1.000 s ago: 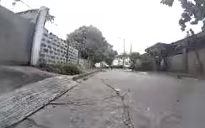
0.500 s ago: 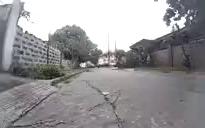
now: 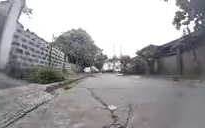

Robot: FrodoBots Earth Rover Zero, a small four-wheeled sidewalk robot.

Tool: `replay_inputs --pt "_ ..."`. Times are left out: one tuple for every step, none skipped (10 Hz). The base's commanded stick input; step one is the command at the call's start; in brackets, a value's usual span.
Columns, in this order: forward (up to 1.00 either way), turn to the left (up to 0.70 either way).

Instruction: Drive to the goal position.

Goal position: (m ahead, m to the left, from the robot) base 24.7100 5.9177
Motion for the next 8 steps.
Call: replay_inputs --pt "1.00 0.00" --pt "1.00 0.00" --pt "1.00 0.00" --pt "1.00 0.00" --pt "1.00 -0.31" --pt "1.00 -0.40" --pt "1.00 -0.20" --pt "1.00 0.00"
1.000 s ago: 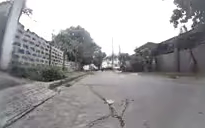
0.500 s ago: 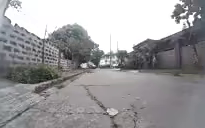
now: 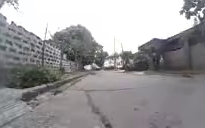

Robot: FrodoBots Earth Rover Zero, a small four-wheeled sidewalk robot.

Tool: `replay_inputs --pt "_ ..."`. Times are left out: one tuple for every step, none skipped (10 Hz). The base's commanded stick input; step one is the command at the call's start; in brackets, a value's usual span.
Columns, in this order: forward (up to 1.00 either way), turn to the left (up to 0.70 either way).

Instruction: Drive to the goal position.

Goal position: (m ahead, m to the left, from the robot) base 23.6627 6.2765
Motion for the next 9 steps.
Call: replay_inputs --pt "1.00 0.00" --pt "1.00 0.00" --pt "1.00 0.00" --pt "1.00 0.00" --pt "1.00 0.00" --pt "1.00 0.00" --pt "1.00 0.00" --pt "1.00 0.00" --pt "1.00 0.00"
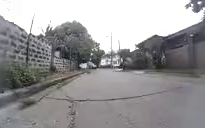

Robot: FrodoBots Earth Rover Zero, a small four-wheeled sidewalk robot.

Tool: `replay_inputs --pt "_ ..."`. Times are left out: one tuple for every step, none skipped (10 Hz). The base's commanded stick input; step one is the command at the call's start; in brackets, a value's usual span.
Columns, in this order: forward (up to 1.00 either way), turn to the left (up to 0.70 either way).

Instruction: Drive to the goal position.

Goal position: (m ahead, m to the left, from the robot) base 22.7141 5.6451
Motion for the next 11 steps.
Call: replay_inputs --pt "1.00 0.13" --pt "1.00 0.38" --pt "1.00 0.33" --pt "1.00 0.05" --pt "1.00 0.00" --pt "1.00 0.00" --pt "1.00 0.00" --pt "1.00 0.00" --pt "1.00 0.00" --pt "1.00 0.00" --pt "1.00 0.00"
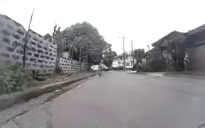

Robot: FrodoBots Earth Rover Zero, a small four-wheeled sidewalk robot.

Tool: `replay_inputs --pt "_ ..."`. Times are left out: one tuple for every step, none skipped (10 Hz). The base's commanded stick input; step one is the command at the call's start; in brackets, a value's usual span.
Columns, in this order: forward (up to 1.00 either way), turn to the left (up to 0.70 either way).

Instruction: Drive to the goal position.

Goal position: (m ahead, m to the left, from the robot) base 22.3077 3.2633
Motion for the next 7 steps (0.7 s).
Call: replay_inputs --pt "1.00 -0.03" --pt "1.00 -0.15" --pt "1.00 -0.29" --pt "1.00 -0.11" --pt "1.00 0.00" --pt "1.00 -0.01" --pt "1.00 -0.14"
